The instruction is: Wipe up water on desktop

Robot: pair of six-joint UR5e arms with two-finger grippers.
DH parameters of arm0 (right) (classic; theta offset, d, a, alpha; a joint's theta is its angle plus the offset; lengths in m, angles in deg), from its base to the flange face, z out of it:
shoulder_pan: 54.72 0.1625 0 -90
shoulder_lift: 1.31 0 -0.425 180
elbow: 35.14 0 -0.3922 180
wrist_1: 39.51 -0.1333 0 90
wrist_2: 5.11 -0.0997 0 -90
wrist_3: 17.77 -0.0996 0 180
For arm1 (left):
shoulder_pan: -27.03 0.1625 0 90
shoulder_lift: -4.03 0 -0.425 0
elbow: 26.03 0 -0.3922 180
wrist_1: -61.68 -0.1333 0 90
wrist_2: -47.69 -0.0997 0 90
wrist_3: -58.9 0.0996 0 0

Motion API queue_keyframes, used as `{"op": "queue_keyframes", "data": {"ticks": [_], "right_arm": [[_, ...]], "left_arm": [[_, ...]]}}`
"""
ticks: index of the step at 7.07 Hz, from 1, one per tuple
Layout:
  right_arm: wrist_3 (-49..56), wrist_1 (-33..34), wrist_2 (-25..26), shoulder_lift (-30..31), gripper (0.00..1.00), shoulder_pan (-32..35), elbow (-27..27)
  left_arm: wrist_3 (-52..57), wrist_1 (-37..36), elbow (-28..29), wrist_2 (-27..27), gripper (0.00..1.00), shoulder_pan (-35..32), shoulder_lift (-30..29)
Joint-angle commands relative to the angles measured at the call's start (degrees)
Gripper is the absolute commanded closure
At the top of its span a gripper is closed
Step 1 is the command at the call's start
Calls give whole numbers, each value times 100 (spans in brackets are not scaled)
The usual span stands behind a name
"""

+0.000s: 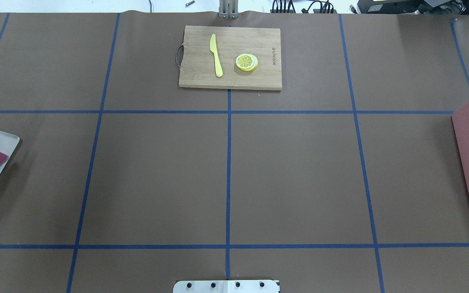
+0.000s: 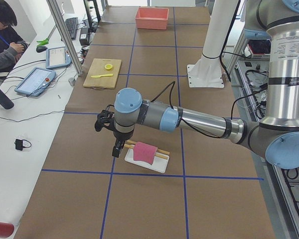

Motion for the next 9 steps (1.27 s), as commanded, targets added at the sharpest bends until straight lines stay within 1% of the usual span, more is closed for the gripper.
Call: {"op": "queue_keyframes", "data": {"ticks": [1,2,3,4,5,6,7,8,9], "right_arm": [[74,-250,8,14,0,2,84],[84,-443,-9,40,0,10,24],[23,-654,-26,41,0,2,102],[-4,-725,-53,41,0,2,76],[-65,-735,-44,41,0,2,76],[-222,-744,8,41,0,-7,59],[-250,-735,9,41,0,-7,58],[-250,-735,0,49,0,-7,58],[-250,-735,0,58,0,-7,58]], "left_arm": [[-280,846,296,-1,1,-2,-33],[-134,1277,325,25,1,-11,71],[-168,2073,403,26,1,-11,89],[-655,2316,421,17,1,-2,159],[-991,2318,465,-1,2,76,21],[-1055,2588,448,17,2,199,411],[-1291,2999,474,8,1,470,641],[-1615,3204,466,-1,1,890,887],[-2288,3301,474,-9,1,1338,924]]}}
